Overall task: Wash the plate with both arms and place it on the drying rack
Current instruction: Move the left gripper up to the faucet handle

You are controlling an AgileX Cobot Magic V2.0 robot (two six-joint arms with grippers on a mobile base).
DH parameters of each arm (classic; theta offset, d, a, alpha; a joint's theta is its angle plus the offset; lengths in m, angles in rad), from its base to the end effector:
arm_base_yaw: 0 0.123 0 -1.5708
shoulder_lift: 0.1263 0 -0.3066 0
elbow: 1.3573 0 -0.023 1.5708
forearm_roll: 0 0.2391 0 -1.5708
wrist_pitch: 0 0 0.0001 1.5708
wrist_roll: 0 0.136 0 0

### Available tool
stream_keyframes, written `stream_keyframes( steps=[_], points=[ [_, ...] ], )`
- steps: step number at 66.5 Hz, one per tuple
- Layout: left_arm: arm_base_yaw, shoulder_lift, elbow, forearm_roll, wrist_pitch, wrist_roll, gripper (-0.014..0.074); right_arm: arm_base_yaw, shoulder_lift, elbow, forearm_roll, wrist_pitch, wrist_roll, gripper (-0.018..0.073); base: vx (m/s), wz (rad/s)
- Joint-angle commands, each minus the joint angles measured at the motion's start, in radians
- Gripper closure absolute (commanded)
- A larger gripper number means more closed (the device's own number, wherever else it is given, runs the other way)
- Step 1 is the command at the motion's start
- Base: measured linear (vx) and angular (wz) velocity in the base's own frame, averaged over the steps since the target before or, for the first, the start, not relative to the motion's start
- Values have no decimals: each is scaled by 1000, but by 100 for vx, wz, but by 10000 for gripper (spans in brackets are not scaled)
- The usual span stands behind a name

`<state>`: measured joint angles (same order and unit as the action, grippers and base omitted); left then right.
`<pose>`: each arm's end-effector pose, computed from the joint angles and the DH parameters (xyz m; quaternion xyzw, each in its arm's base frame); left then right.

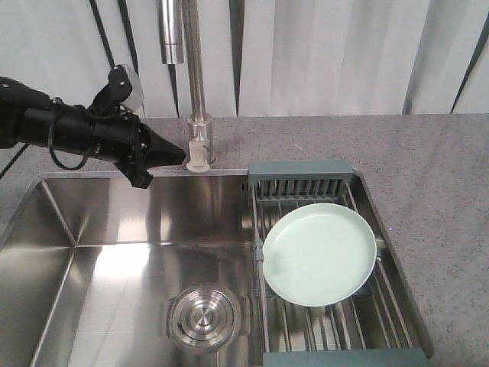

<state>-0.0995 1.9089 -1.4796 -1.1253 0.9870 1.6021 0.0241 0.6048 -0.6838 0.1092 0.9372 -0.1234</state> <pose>0.4121 -0.1441 0.2674 0.4742 0.7328 -0.2792 0.4003 0.1008 0.0144 0.2958 -0.0552 0.9182 0.0337 0.3909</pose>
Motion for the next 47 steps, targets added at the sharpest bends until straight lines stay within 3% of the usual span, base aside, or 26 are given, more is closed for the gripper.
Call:
stream_keyframes(
  steps=[1,35,47],
  points=[
    [-20,-29,-57,-69,-7,5,604,-6,3,-27,1,-52,-6,327,0,0],
    [-49,58,-195,-69,-148,6,604,-6,3,-27,2,-52,-6,327,0,0],
    [-49,58,-204,-70,-234,57,604,-6,3,-27,2,-52,-6,327,0,0]
  ],
)
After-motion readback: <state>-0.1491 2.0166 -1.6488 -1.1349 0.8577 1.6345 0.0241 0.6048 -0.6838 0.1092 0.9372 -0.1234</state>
